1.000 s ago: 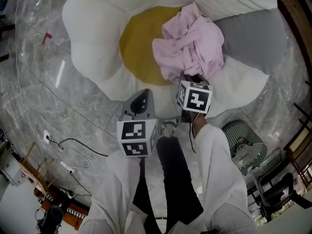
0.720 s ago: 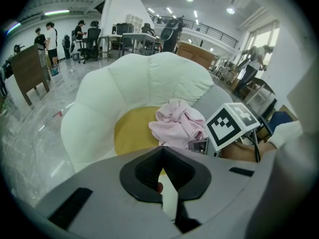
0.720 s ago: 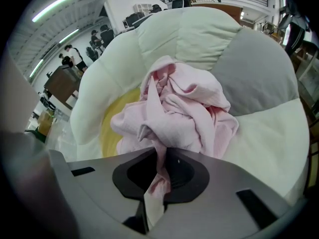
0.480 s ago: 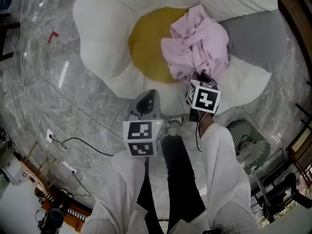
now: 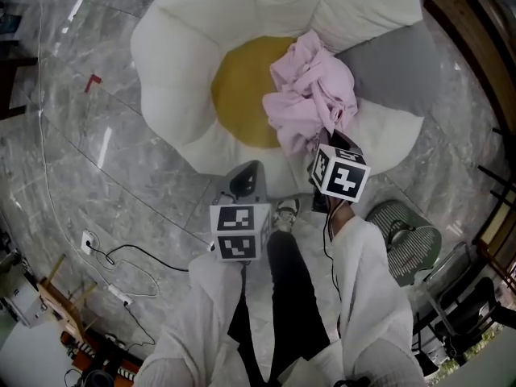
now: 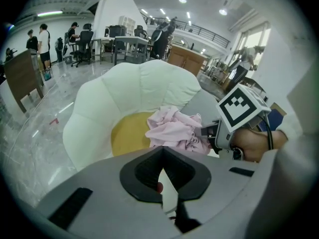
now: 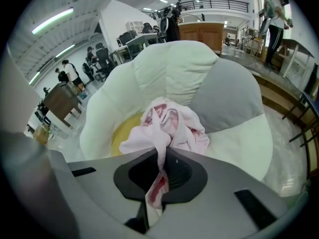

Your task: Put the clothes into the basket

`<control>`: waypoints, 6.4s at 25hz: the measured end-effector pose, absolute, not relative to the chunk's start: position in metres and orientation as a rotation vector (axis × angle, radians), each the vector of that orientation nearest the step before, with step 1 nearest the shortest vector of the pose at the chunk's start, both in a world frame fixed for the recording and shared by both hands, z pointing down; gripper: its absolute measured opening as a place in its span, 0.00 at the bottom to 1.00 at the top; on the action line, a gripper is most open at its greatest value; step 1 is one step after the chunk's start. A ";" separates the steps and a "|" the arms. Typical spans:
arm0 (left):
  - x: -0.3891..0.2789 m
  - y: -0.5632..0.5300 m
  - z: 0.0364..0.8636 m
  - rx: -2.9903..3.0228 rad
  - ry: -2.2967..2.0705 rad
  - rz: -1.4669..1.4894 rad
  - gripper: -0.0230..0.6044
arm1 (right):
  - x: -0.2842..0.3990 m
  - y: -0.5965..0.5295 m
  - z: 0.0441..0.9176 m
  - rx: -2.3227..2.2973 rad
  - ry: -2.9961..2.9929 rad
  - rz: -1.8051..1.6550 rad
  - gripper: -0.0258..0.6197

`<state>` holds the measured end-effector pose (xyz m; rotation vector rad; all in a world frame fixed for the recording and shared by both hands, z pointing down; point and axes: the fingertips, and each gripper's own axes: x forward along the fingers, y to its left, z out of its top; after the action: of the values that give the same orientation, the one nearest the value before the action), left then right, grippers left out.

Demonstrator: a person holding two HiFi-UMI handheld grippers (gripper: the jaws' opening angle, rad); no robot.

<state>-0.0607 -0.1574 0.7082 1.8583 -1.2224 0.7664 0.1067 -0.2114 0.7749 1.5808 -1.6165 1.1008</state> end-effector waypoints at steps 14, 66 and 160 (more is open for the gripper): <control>-0.058 -0.148 0.610 2.039 -1.152 0.805 0.04 | 0.104 -0.166 0.658 1.736 -1.659 1.159 0.09; 0.124 -0.021 0.396 2.470 -0.592 0.891 0.04 | 0.229 0.068 0.391 2.306 -1.355 1.279 0.08; 0.395 0.124 0.360 2.604 -0.135 1.010 0.04 | 0.468 0.294 0.399 2.756 -0.751 1.428 0.10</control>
<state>0.3949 0.1244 0.3599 2.6037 -0.1348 1.0102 0.4680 0.2939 0.3995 2.7560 -0.7513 1.4279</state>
